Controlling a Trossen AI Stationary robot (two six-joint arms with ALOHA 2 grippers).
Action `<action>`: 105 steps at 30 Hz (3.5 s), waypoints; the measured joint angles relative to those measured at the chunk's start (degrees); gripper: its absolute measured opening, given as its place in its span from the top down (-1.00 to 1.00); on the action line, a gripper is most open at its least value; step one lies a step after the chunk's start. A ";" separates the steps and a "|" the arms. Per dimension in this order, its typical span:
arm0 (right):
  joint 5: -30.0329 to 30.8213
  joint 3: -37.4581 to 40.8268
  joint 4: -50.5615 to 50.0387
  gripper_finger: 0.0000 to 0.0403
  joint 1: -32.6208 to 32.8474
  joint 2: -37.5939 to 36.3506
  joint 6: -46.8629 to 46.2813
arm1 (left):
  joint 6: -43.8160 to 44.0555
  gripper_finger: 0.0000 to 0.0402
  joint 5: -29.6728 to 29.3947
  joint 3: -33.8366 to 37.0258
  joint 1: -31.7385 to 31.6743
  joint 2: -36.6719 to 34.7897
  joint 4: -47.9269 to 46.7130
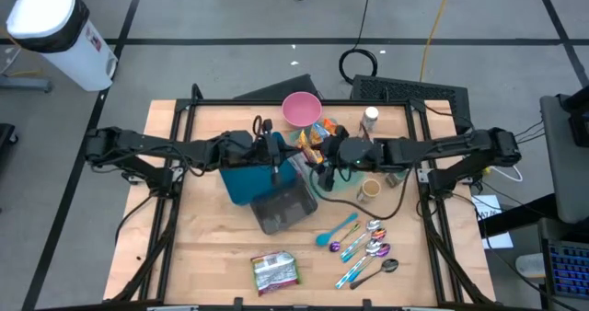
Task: Pick & Place Food Item
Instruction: Put the red noodle pack into the green bin
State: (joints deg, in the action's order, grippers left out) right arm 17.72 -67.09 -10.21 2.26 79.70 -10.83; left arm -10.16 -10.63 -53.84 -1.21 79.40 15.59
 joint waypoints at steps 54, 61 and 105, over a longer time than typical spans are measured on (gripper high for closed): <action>6.05 2.44 -38.67 1.00 -1.91 -12.22 -26.48 | 4.51 -0.19 -15.40 -0.02 2.37 -3.50 -7.32; 6.29 6.78 -37.26 1.00 -2.00 -12.24 -31.27 | 5.50 -0.19 -15.37 -0.02 2.37 -3.50 -8.55; -6.03 20.70 -18.06 0.90 -11.73 -12.20 -22.38 | 6.20 -0.19 -15.41 -0.02 2.38 -3.50 -10.07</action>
State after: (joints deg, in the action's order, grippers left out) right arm 11.68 -46.39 -28.27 -9.47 67.51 -33.21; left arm -3.97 -26.04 -53.87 1.17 75.90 5.52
